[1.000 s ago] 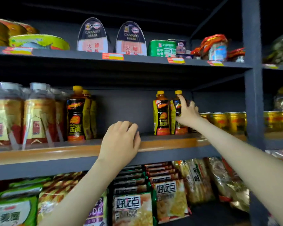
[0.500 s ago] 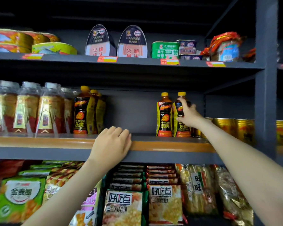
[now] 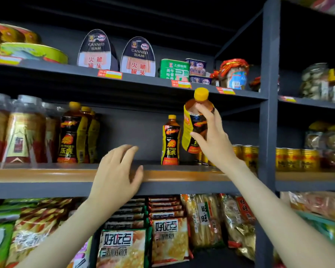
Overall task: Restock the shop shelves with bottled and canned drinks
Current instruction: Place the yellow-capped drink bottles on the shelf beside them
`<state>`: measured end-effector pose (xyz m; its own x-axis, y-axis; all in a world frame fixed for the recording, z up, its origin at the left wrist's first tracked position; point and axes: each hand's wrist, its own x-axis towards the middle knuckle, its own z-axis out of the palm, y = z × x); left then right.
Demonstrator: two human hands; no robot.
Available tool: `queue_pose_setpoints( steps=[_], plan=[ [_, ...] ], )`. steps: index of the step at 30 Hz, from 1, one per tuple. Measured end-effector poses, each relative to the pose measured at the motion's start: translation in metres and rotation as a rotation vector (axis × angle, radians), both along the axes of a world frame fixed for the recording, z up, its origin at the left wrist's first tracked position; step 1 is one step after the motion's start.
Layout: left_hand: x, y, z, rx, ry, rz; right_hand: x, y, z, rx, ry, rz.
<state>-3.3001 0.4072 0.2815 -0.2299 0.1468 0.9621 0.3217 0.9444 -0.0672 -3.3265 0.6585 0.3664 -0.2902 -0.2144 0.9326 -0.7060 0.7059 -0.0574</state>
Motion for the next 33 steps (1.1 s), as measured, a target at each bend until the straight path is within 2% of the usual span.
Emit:
queue_pose_setpoints(
  steps=[3, 6, 9, 11, 15, 17, 20, 23, 28, 33],
  plan=[
    [0.027, 0.02, 0.002, 0.104, -0.007, -0.22, 0.05, -0.021, -0.01, -0.051, 0.11, 0.156],
    [0.063, 0.032, 0.004, 0.164, -0.054, -0.397, 0.09, -0.045, -0.036, -0.014, 0.089, 0.32],
    [0.093, 0.033, -0.022, 0.294, -0.205, -0.558, 0.118, -0.076, -0.084, 0.026, -0.081, 0.45],
    [0.106, 0.024, -0.058, 0.402, -0.29, -0.525, 0.131, -0.092, -0.122, -0.003, -0.246, 0.52],
    [0.13, -0.005, -0.14, 0.472, -0.551, -0.58, 0.146, -0.106, -0.189, -0.223, -0.709, 0.722],
    [0.148, -0.016, -0.178, 0.49, -0.735, -0.539, 0.152, -0.112, -0.22, -0.332, -0.923, 0.746],
    [0.174, -0.031, -0.222, 0.549, -0.937, -0.525, 0.163, -0.125, -0.262, -0.359, -1.061, 0.74],
    [0.189, -0.045, -0.251, 0.634, -1.059, -0.537, 0.168, -0.134, -0.297, -0.501, -1.177, 0.788],
    [0.201, -0.055, -0.269, 0.706, -1.221, -0.54, 0.16, -0.147, -0.326, -0.647, -1.311, 0.772],
    [0.202, -0.059, -0.273, 0.955, -1.374, -0.699, 0.151, -0.16, -0.334, -0.728, -1.444, 0.844]
  ],
)
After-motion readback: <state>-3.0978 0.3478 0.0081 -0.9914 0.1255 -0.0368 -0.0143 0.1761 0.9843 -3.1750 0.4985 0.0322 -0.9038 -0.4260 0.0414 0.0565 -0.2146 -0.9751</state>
